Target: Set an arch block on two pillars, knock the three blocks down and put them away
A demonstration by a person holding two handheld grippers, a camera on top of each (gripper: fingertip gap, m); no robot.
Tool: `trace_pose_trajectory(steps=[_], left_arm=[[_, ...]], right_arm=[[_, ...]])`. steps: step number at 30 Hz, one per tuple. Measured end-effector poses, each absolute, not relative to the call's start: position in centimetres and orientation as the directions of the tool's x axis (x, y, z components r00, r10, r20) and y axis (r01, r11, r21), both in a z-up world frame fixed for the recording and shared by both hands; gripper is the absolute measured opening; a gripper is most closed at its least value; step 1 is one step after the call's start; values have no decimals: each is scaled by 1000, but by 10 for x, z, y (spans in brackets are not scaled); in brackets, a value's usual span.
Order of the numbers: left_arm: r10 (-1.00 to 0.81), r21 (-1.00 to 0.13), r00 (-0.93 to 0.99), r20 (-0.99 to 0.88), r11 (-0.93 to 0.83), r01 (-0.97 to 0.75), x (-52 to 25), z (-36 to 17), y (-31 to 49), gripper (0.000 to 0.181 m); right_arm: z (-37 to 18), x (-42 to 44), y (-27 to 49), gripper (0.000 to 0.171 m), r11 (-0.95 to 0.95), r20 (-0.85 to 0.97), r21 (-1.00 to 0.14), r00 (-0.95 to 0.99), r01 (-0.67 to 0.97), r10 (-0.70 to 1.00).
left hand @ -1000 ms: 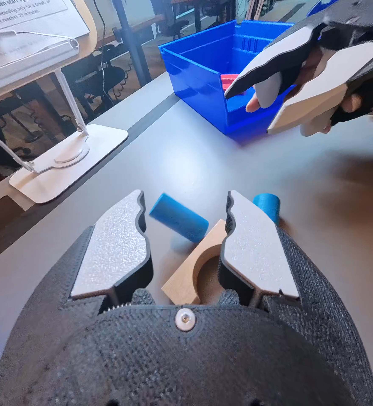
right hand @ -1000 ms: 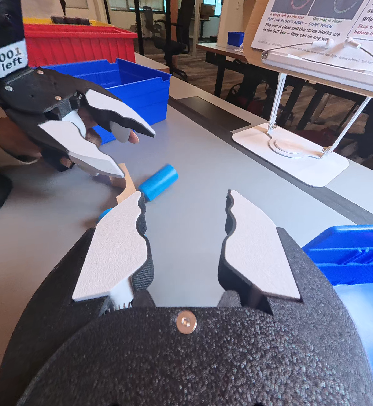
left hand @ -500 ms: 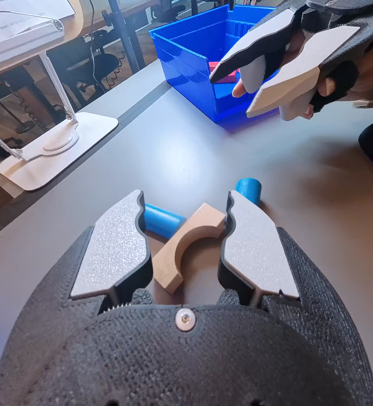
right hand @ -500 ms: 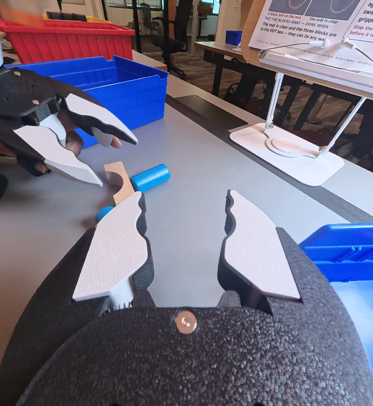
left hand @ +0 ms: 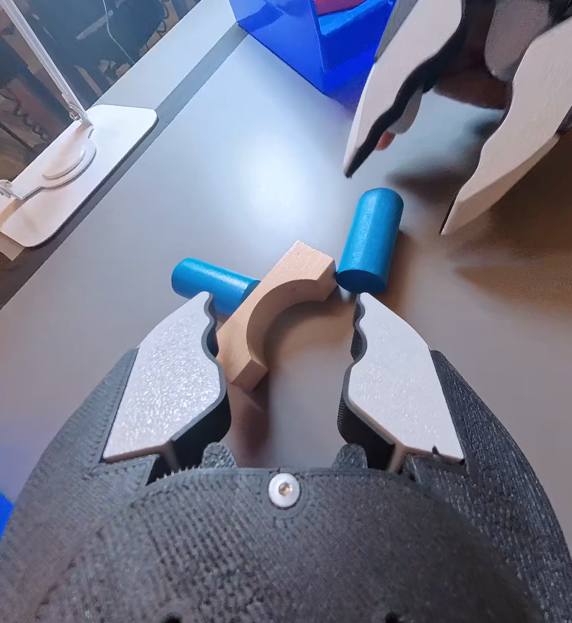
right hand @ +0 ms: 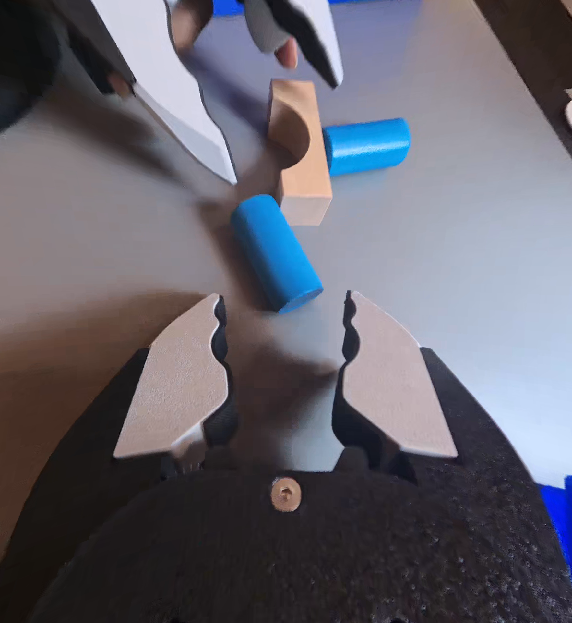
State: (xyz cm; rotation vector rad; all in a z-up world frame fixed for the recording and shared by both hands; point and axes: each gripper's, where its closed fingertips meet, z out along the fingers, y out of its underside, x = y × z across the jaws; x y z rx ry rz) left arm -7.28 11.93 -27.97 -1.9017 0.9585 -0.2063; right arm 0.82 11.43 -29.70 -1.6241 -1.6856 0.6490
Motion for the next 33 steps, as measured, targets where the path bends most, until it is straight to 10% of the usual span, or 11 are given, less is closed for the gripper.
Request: trace_pose_trajectory(steps=[3, 13, 26, 33], left_arm=[[-707, -838, 669, -229, -206, -505, -69, -274, 116, 77], [-788, -887, 577, -216, -88, -452, -48, -257, 99, 70], [-783, -869, 575, -237, -94, -486, -50, -266, 102, 67], [-785, -863, 572, -239, -97, -495, -50, -270, 102, 67]], right_arm=[[-302, 0, 113, 34, 111, 166, -767, 29, 632, 986], [-273, 9, 110, 32, 170, 210, -794, 0, 584, 978], [-179, 162, 263, 32, -161, 216, -919, 801, 360, 558], [-200, 161, 266, 33, -192, 277, -873, 780, 448, 561]])
